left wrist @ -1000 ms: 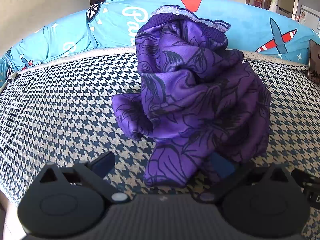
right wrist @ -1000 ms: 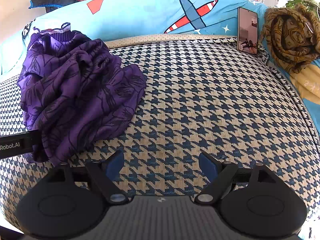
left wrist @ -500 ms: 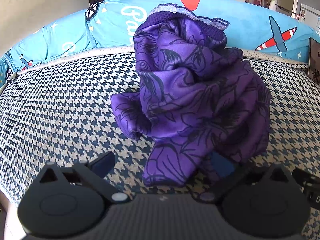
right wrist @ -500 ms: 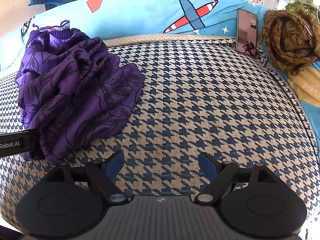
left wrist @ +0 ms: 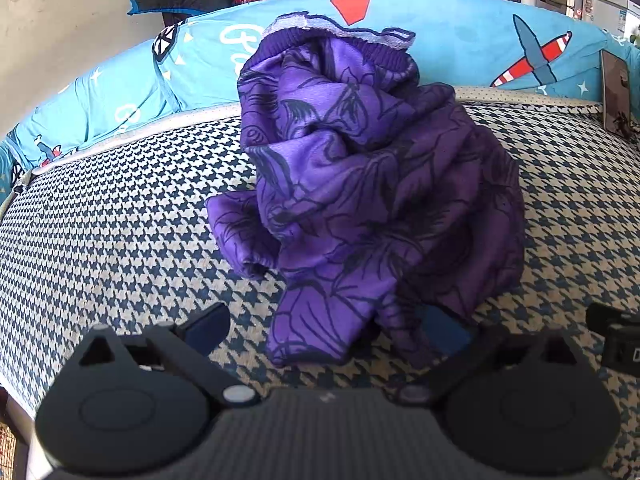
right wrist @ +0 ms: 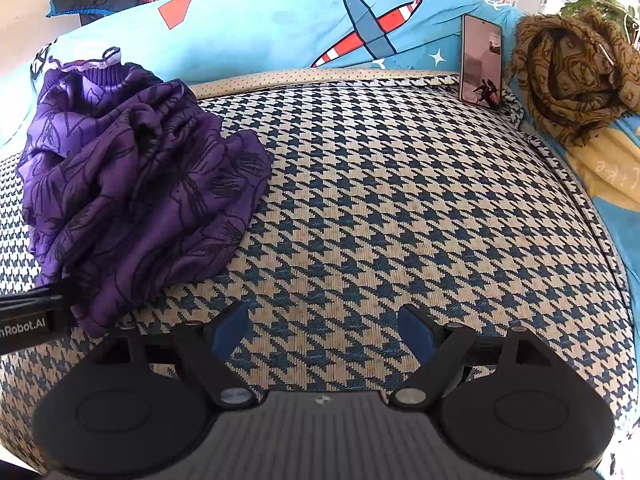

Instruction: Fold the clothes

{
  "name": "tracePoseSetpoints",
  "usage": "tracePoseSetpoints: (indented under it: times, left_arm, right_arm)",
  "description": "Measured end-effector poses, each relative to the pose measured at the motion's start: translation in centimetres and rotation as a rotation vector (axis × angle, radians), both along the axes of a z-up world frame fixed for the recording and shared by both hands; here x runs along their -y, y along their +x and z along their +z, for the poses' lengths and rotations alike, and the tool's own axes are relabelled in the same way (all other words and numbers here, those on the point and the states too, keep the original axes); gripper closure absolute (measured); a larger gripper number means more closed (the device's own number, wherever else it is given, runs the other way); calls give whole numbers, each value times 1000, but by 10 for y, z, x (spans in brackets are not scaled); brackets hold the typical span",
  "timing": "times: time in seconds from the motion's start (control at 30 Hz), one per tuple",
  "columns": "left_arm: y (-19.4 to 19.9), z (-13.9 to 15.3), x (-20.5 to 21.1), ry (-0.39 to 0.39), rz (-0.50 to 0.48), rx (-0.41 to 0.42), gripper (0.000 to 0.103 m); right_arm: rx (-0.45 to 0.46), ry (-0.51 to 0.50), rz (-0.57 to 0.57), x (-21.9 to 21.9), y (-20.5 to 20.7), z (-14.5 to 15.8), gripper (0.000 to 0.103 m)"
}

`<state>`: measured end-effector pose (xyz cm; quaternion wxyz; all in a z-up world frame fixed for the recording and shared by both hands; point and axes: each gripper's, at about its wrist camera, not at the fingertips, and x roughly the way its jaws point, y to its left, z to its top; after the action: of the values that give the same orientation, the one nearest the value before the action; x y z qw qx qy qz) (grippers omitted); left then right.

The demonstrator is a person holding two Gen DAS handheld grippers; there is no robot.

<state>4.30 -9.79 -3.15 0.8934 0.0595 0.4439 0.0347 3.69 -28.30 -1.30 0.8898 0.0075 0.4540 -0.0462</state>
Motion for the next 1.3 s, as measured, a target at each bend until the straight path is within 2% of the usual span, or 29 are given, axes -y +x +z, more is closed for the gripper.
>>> tracePoseSetpoints:
  times: [0.37, 0.87, 1.3]
  left_arm:
    - [-16, 5, 14, 52, -35, 16, 0]
    - [-21, 15, -2, 13, -15, 28, 0]
    - [-22, 15, -4, 21, -9, 25, 0]
  right_arm:
    - [-10, -26, -28, -4, 11, -6, 21]
    - [-10, -40, -3, -21, 19, -9, 21]
    - [-14, -46, 4, -24, 20, -11, 21]
